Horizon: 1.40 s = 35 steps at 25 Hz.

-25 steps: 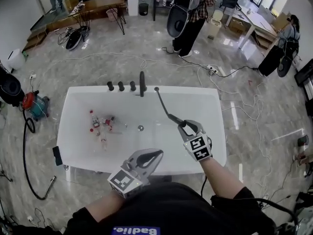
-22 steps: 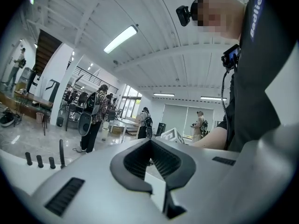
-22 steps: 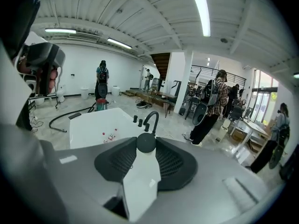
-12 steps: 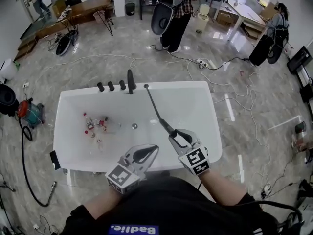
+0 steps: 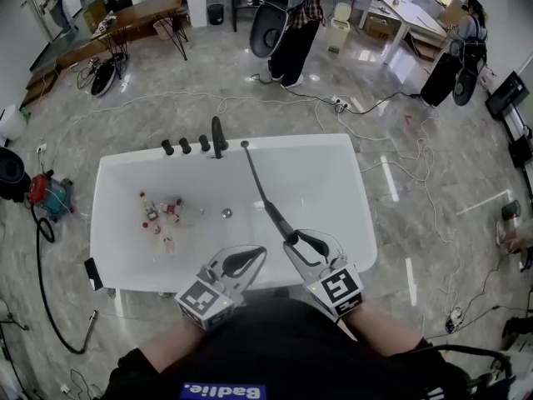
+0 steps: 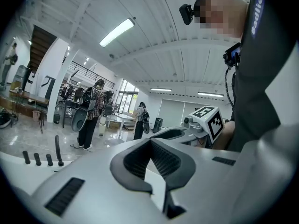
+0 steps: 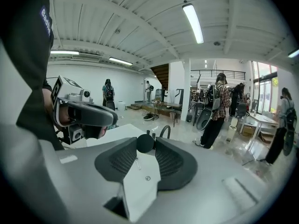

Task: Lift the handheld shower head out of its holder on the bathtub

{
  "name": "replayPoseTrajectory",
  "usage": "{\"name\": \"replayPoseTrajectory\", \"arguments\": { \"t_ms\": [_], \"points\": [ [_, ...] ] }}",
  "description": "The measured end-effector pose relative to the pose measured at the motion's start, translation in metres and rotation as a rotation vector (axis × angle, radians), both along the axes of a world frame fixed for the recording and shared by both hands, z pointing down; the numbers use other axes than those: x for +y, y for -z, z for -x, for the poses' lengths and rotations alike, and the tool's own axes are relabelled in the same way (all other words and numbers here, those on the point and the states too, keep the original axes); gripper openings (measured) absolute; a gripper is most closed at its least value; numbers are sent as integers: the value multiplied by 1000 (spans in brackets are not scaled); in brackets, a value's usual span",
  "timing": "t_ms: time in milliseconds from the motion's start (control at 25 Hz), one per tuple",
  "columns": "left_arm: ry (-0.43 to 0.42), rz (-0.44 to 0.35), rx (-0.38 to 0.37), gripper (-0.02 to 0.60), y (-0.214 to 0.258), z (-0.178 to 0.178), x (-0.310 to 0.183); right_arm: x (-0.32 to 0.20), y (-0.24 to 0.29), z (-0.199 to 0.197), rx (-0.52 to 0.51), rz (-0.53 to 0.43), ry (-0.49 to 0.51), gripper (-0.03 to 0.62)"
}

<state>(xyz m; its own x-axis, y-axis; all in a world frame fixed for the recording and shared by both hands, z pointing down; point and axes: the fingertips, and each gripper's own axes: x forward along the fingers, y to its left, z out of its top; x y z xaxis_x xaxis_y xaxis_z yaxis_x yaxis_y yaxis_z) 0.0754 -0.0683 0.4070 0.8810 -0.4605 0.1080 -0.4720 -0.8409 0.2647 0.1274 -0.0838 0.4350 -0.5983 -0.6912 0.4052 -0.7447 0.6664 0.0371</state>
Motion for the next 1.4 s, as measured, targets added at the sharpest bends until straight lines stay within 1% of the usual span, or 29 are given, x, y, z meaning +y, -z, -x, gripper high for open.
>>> {"name": "replayPoseTrajectory", "arguments": {
  "t_ms": [200, 360, 560, 760, 1200, 1400],
  "points": [
    [-3, -2, -7, 0, -1, -2, 4, 9, 7, 4, -5, -38, 10, 123],
    [-6, 5, -14, 0, -4, -2, 7, 13, -1, 11, -18, -23, 14, 123],
    [5, -1, -6, 0, -6, -1, 6, 11, -10, 16, -26, -31, 14, 123],
    [6, 5, -6, 0, -8, 2, 4, 5, -11, 17, -36, -48, 8, 121],
    [13, 2, -11, 0, -8, 5, 5, 1, -9, 17, -54, -32, 0, 121],
    [13, 2, -16, 0, -7, 9, 6, -1, -9, 21, -38, -41, 14, 121]
  ]
}}
